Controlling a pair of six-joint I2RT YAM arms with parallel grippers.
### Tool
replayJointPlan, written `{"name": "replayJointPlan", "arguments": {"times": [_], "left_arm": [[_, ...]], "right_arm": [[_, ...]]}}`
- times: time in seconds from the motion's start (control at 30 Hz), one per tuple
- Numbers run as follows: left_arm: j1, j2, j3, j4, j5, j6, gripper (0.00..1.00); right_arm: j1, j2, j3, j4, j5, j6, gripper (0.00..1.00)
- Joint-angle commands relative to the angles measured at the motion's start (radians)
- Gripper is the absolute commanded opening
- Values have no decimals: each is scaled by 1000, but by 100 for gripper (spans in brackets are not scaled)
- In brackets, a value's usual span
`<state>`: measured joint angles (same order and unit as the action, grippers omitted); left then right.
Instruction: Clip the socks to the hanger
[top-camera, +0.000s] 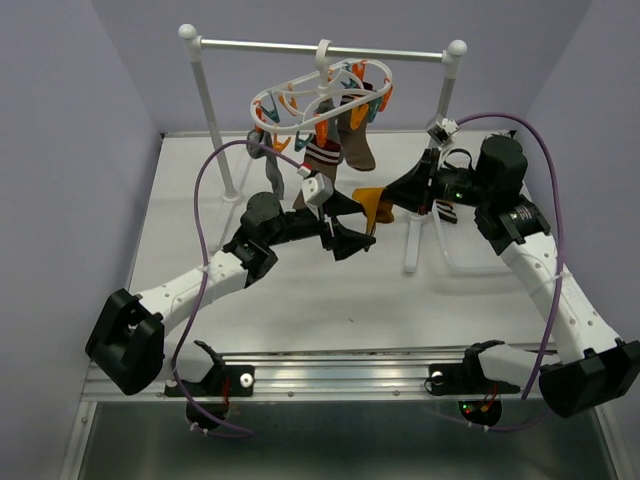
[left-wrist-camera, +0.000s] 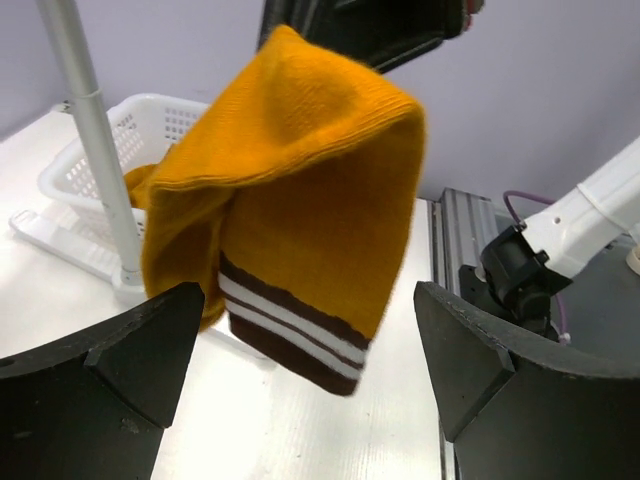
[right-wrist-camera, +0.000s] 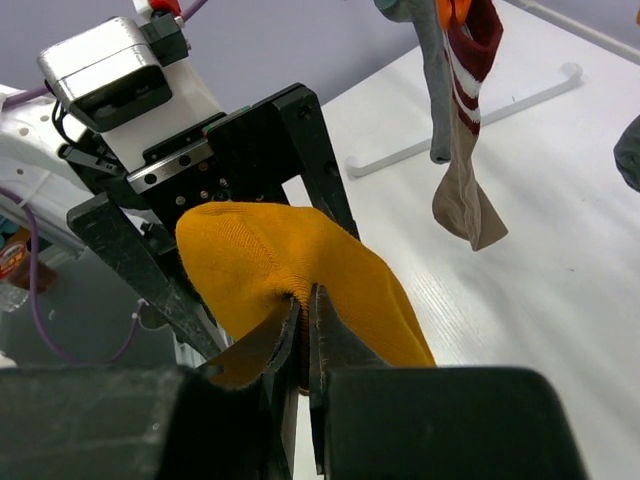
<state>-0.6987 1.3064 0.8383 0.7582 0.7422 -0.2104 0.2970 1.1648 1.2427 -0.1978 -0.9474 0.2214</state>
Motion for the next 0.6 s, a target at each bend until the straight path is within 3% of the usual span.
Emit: {"name": "replayJointPlan", "arguments": {"times": [0.0, 0.37, 0.43, 0.57], "left_arm": [[-5, -7, 59, 32, -99, 2, 99], [-7, -5, 24, -34, -191, 19, 99], [-7, -13, 10, -33, -185, 11, 91], [-7, -12, 10, -40, -167, 16, 90]], "right_arm": [[14, -33, 26, 31, 18, 22, 1], [14, -51, 41, 28, 78, 53, 1], [14, -51, 41, 28, 75, 56, 1], [14, -44, 49, 28, 68, 65, 1]]}}
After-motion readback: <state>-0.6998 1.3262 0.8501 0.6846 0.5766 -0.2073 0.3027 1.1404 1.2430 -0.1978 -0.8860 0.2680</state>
